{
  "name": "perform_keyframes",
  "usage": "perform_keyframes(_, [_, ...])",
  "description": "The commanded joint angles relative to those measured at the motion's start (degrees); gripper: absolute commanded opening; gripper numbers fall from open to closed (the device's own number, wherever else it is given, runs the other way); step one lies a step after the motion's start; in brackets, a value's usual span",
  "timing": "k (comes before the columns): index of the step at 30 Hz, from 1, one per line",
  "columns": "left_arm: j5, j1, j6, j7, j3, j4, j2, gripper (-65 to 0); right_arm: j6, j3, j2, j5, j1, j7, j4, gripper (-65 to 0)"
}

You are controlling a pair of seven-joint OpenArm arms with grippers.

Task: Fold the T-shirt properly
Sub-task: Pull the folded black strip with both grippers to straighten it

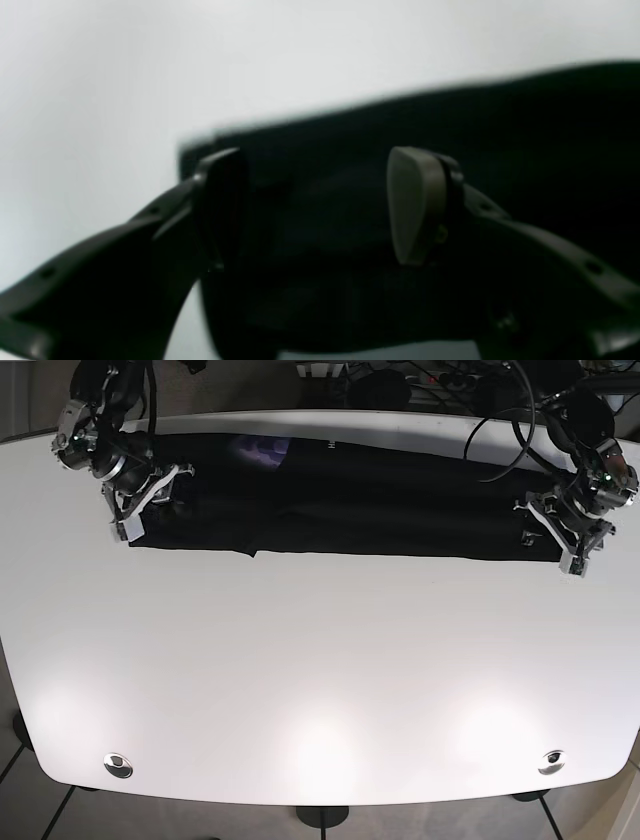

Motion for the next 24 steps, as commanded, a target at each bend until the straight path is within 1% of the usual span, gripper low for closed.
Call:
perform_keyframes(1, [-0.48,0.53,-0.08,-1.52,-2.26,-2.68,-0.88,-33.5,0.34,-0.04,-0.06,-2.64,0.42,3.38,-2.34,-50.7])
perform_keyframes(3, [-0.48,1.33,-0.08,-3.37,-3.66,-6.29,-0.97,-38.5,0.69,-0.30,-0.06,-7.30,0.94,6.28,-6.56,-51.0])
perform_keyframes(7, [-0.57,-0.70,-0.08,-5.39,-3.40,-15.52,-3.08,-38.1,0.78,-0.39,0.29,-12.13,6.31,8.83,-14.21,-51.0])
perform_keyframes(9, [0.31,-3.69,-0.08,-7.50,-2.43,-19.21,-3.08,-35.4,0.78,-0.48,1.17,-14.59,10.09,11.12,-17.90,-51.0])
perform_keyframes(11, [2.24,-4.83,-0.08,-8.99,-0.32,-20.18,-3.08,-33.2,0.78,-0.48,1.26,-15.83,13.34,11.38,-20.54,-51.0])
perform_keyframes(12, [2.51,-5.62,-0.08,-9.34,-0.06,-20.27,-2.90,-32.1,0.78,-0.48,1.44,-16.09,15.27,11.38,-22.03,-51.0])
perform_keyframes(14, [2.16,-6.67,-0.08,-8.64,-0.15,-19.39,-2.73,-30.1,0.78,-0.48,1.44,-15.74,16.24,11.47,-21.33,-51.2])
perform_keyframes(15, [1.01,-6.85,-0.08,-7.23,-0.41,-17.72,-2.73,-28.7,0.78,-0.48,1.44,-15.65,16.24,11.47,-20.10,-51.2])
perform_keyframes(16, [-2.77,-6.76,-0.08,-4.60,-2.43,-14.20,-2.73,-26.4,0.78,-0.48,1.17,-15.65,16.24,11.47,-18.25,-51.2])
perform_keyframes(18, [-8.83,-6.76,-0.08,-0.55,-7.27,-10.24,-2.73,-21.5,0.78,-0.56,1.09,-15.56,16.07,11.29,-17.28,-51.2])
perform_keyframes(20, [-13.05,-6.76,-0.08,3.14,-11.05,-8.93,-2.82,-15.8,0.78,-0.56,1.09,-15.56,16.07,10.59,-17.19,-51.2])
perform_keyframes(21, [-14.46,-6.94,-0.08,3.93,-12.45,-9.28,-3.08,-14.2,0.87,-0.56,1.09,-15.56,16.07,10.59,-17.11,-51.2])
perform_keyframes(22, [-15.16,-7.38,-0.08,4.02,-13.42,-10.16,-3.08,-14.0,0.87,-0.56,1.09,-15.56,16.07,10.59,-17.11,-51.2])
perform_keyframes(23, [-14.90,-8.43,-0.08,4.11,-13.95,-12.53,-3.17,-13.8,0.87,-0.56,1.09,-15.56,15.98,10.59,-17.11,-51.2])
perform_keyframes(24, [-14.99,-8.78,-0.08,4.11,-14.04,-14.73,-4.31,-13.8,0.87,-0.56,1.09,-15.56,15.98,10.59,-17.11,-51.2])
